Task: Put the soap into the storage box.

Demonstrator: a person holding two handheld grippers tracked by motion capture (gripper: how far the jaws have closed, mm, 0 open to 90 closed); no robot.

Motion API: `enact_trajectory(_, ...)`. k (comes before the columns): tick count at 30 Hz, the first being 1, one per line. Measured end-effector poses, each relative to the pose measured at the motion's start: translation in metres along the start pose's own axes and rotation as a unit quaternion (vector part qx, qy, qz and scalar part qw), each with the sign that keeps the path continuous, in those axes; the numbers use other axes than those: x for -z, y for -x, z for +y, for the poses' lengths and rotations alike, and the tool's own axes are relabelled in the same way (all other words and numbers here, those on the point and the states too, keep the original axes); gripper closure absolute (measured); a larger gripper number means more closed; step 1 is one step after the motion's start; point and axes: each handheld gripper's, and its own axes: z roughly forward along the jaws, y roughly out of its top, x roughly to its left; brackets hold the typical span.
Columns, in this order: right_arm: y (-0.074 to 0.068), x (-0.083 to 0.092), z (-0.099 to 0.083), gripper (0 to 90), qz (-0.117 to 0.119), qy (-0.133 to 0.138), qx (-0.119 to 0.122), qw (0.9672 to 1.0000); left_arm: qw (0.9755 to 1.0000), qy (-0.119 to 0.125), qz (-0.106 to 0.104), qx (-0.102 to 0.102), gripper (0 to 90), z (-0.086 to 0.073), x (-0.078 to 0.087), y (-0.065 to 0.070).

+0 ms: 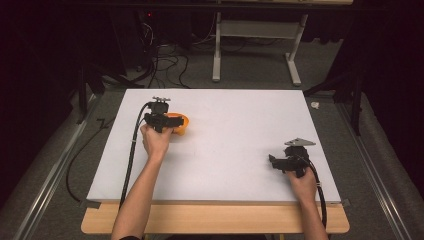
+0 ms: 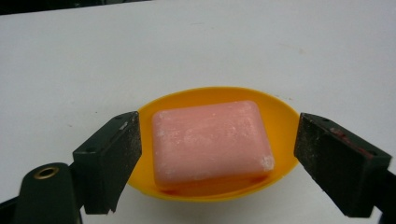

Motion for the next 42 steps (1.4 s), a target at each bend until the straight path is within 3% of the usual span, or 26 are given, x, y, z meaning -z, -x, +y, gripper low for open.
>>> enact_trajectory(17,0.0,0.0,0.0,16.0,0.0,0.0,0.0,1.0,0.9996,0.017,-0.011,-0.021,15.9,-0.005,0.025,0.003)
enact_trajectory(42,0.0,0.0,0.0,15.9,0.0,-0.001,-0.001,1.0,0.9985,0.047,-0.025,-0.01,17.0,-0.027,0.056,-0.008)
